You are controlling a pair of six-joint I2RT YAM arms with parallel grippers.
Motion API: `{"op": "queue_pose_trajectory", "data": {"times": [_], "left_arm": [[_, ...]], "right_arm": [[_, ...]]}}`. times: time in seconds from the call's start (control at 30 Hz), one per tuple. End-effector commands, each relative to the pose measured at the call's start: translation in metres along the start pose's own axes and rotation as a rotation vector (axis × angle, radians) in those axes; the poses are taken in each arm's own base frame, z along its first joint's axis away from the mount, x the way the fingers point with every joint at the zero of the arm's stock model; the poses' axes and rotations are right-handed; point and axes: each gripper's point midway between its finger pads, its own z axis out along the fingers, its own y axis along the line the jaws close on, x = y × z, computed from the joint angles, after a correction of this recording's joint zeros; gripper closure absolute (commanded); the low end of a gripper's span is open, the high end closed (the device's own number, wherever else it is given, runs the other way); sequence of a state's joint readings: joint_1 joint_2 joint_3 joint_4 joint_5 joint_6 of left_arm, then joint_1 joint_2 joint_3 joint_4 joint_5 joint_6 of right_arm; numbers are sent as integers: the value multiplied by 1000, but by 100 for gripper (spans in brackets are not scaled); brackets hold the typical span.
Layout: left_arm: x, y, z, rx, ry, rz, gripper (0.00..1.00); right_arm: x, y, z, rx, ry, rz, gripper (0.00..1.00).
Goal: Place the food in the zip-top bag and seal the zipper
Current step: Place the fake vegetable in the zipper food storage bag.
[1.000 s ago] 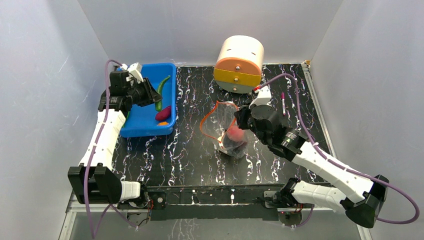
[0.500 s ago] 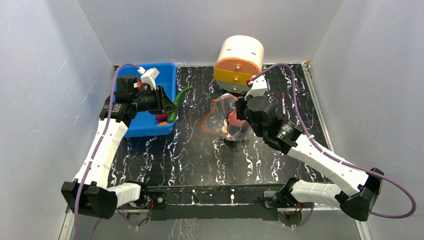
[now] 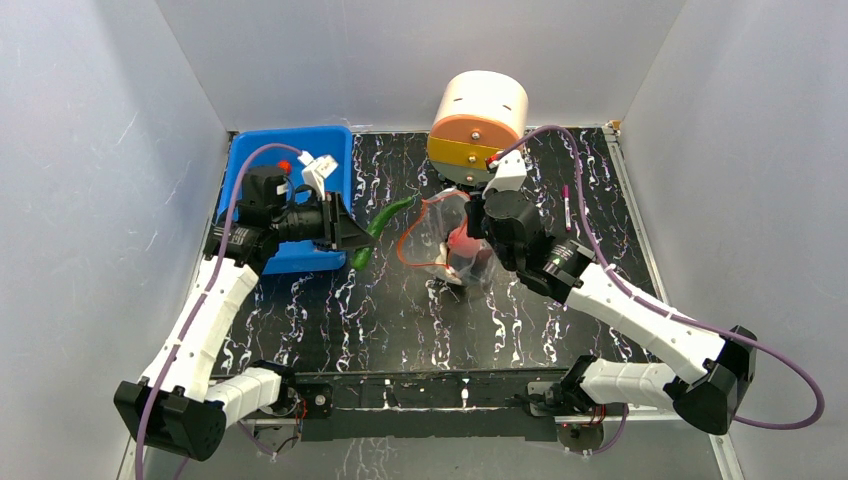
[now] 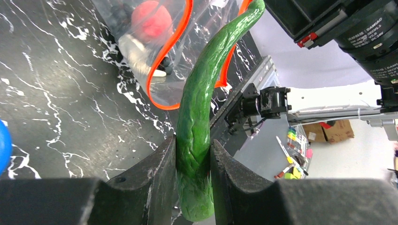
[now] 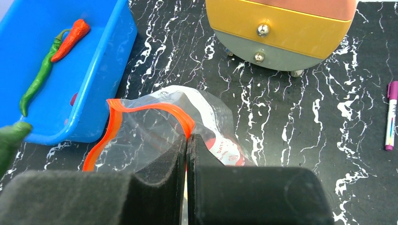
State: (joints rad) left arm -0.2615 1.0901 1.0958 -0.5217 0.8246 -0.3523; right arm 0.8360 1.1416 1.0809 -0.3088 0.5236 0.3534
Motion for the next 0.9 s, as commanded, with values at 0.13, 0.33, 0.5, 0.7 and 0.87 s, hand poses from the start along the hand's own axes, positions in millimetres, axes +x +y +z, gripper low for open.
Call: {"op": "queue_pose_trajectory", "data": {"times": [0.13,0.33,0.5,0.7,0.87], "left_arm": [[15,-7,15,19,42,-43,89],[20,-2,33,-34,138,-60,90],[19,2,42,-89,171,-59,90],[15,9,55,-118,169,-80,89],[10,16,65,-157,189,-91,89]], "right_arm": [[-33,22,1,-78,-93,112,100],[-27,31,2,-130,-84,130,100],[-22,39,1,-174,-66,141,100],[-18,56,-2,-261,-41,178,100],[-14,68,-5,-329,-26,211,100]]}}
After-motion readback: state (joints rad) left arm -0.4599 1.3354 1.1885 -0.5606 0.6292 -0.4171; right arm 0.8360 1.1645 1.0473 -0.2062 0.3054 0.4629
